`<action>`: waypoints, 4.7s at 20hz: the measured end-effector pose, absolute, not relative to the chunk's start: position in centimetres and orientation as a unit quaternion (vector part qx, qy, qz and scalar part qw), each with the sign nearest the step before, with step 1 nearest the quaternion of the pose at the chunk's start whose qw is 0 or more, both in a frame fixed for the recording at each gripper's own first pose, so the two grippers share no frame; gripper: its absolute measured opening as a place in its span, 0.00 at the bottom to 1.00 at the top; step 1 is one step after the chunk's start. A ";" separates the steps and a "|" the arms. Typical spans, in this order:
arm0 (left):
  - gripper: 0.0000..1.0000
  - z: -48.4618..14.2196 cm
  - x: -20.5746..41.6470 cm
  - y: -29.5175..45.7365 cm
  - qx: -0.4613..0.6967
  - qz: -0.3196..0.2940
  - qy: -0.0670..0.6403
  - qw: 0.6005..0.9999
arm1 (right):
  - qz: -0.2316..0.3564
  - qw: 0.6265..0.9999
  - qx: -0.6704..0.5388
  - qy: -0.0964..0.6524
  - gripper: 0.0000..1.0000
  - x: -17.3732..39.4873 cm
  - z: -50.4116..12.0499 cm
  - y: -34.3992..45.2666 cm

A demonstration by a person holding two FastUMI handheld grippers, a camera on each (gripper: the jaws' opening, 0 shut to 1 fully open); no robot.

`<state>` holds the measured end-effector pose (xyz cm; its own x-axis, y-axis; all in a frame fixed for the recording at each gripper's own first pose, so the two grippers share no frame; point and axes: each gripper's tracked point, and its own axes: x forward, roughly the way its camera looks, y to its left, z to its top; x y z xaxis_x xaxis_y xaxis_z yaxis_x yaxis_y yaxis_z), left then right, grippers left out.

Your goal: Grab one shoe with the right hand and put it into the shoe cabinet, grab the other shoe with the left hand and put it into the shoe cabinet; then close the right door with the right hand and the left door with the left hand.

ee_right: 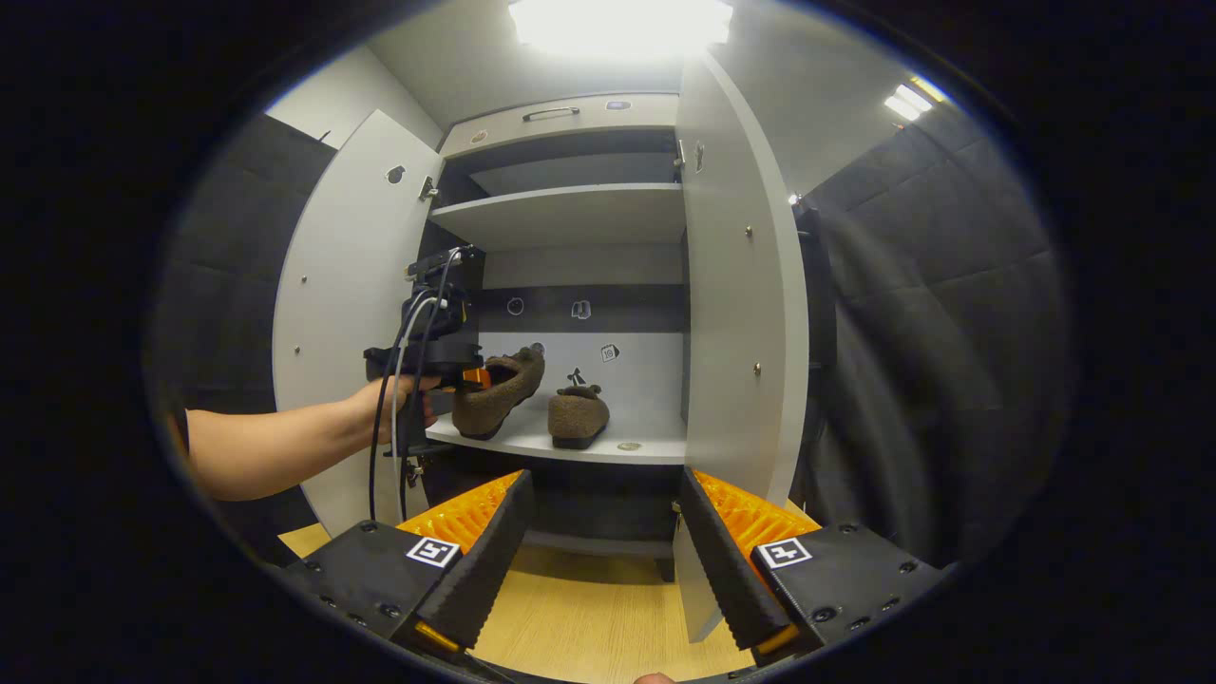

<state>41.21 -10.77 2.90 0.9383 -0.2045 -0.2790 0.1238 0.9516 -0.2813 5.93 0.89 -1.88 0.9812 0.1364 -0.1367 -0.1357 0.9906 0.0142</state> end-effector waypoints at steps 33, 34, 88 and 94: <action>1.00 13.7 21.2 -6.0 -0.064 -0.104 0.060 0.991 | 0.095 0.995 0.026 0.017 0.98 4.1 4.9 3.5; 1.00 13.7 20.0 -5.8 -0.062 -0.107 0.057 0.991 | 0.096 0.995 0.028 0.016 0.98 3.9 5.1 3.5; 1.00 11.2 5.4 17.5 -0.074 0.055 0.056 0.994 | -0.095 0.995 -0.025 0.022 0.90 11.6 8.5 -7.3; 1.00 11.1 4.4 18.2 -0.073 0.067 0.059 0.993 | -0.048 0.998 -0.013 0.025 0.94 13.9 8.3 -3.2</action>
